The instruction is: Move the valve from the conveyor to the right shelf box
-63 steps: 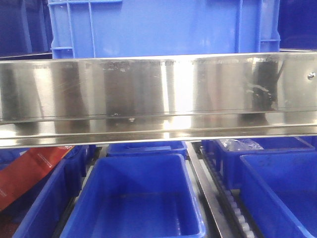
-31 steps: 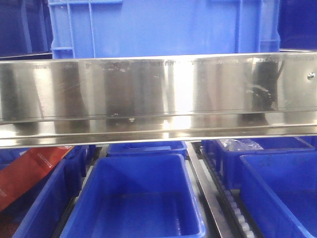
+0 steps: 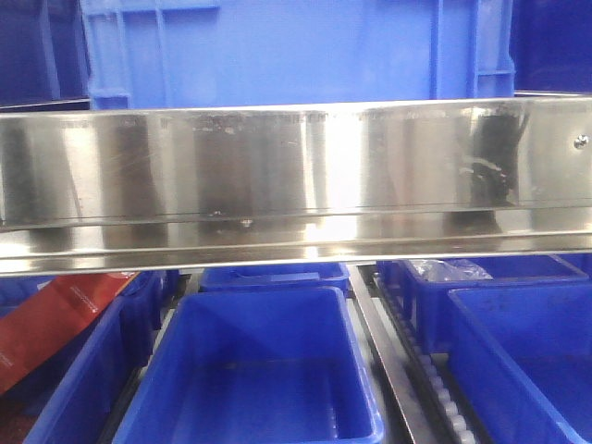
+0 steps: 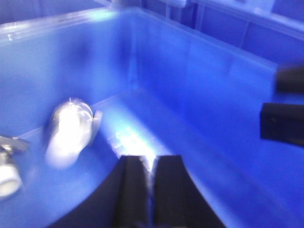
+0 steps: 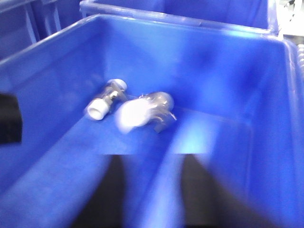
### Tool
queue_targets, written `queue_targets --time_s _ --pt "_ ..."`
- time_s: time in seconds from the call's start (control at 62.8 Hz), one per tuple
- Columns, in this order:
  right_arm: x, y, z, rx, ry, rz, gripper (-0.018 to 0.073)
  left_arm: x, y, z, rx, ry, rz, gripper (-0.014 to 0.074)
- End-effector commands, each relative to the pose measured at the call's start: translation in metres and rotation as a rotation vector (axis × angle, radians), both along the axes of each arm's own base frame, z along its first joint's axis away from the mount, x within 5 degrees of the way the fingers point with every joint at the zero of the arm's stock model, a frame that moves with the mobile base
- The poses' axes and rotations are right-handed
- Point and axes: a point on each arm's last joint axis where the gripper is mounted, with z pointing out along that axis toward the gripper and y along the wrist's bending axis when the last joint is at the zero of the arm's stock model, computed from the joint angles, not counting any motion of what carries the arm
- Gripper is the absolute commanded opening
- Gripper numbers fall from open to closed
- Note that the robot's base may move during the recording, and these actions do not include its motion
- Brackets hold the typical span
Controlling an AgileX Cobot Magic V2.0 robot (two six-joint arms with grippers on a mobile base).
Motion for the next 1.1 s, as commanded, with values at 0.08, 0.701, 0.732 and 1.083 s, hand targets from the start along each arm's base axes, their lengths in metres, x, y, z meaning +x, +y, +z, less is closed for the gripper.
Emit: queue_targets --time_s 0.08,0.701,0.732,1.083 --pt "-0.002 -0.013 0.018 0.026 -0.069 -0.031 -0.0166 -0.003 0.007 0.015 -0.040 -0.027 0.019 -0.0111" --pt "-0.103 -0.089 0.040 0.070 -0.170 -0.149 -0.0166 -0.106 0.078 0.040 -0.146 -0.209 0.144 -0.0111" --pt "-0.111 -0.092 0.037 0.080 -0.193 -0.155 -0.0166 -0.115 0.085 0.036 -0.157 -0.229 0.158 -0.0111" --pt "-0.199 -0.124 -0.019 0.146 -0.359 -0.203 -0.0166 -0.214 0.144 -0.036 -0.252 -0.312 0.257 -0.0111"
